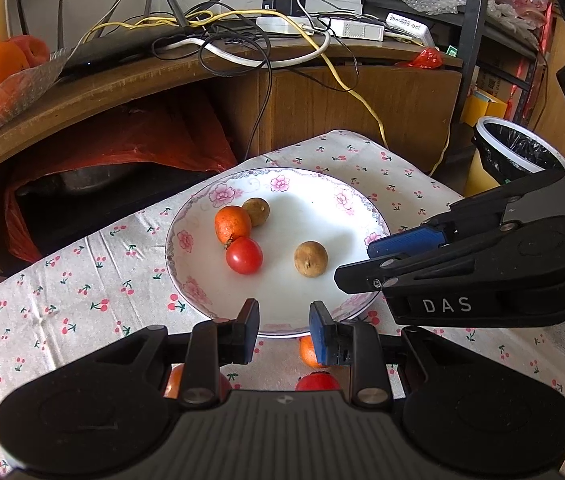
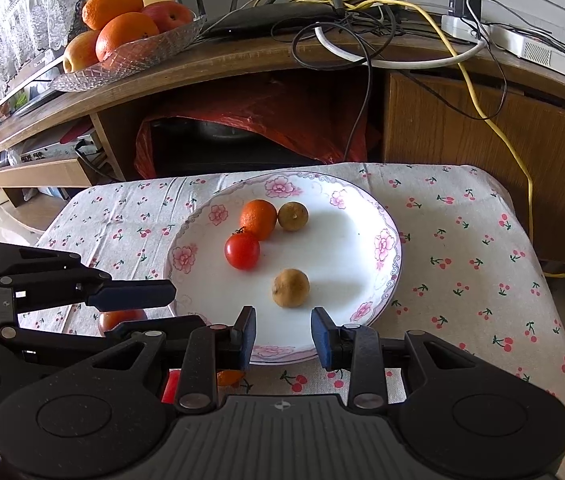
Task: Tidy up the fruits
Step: 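Lift both open tools away from the bowl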
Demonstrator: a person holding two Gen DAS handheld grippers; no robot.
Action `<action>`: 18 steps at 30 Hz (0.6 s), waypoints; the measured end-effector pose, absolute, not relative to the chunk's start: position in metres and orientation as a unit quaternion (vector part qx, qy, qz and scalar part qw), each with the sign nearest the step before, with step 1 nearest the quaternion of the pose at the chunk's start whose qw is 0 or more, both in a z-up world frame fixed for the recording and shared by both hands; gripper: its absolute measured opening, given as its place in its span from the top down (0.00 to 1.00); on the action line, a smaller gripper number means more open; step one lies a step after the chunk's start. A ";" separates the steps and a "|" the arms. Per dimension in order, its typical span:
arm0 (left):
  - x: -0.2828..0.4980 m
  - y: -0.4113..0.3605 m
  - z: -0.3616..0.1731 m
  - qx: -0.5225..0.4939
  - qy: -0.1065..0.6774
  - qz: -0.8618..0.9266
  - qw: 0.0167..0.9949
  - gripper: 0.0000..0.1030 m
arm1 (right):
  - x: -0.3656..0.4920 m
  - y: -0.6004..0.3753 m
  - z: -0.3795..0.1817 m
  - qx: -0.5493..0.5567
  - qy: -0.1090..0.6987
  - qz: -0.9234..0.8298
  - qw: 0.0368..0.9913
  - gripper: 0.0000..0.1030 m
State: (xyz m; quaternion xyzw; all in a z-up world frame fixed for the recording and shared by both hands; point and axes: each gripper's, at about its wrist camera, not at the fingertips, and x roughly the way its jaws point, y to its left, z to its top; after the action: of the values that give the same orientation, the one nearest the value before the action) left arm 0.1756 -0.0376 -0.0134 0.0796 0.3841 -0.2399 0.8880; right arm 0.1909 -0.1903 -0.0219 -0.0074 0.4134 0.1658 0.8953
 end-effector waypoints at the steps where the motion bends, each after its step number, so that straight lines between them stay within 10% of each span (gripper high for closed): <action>1: 0.175 -0.037 -0.013 0.080 0.384 -0.240 0.888 0.65 | 0.191 -0.189 -0.022 -0.010 0.413 0.166 0.895 0.73; 18: 0.164 -0.026 -0.008 0.082 0.377 -0.242 0.890 0.65 | 0.184 -0.178 -0.023 -0.030 0.411 0.177 0.894 0.73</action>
State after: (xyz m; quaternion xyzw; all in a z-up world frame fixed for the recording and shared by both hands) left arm 0.1638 -0.0263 -0.0081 0.0824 0.3770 -0.2419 0.8903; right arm 0.1837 -0.1777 -0.0227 -0.0303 0.4109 0.1766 0.8939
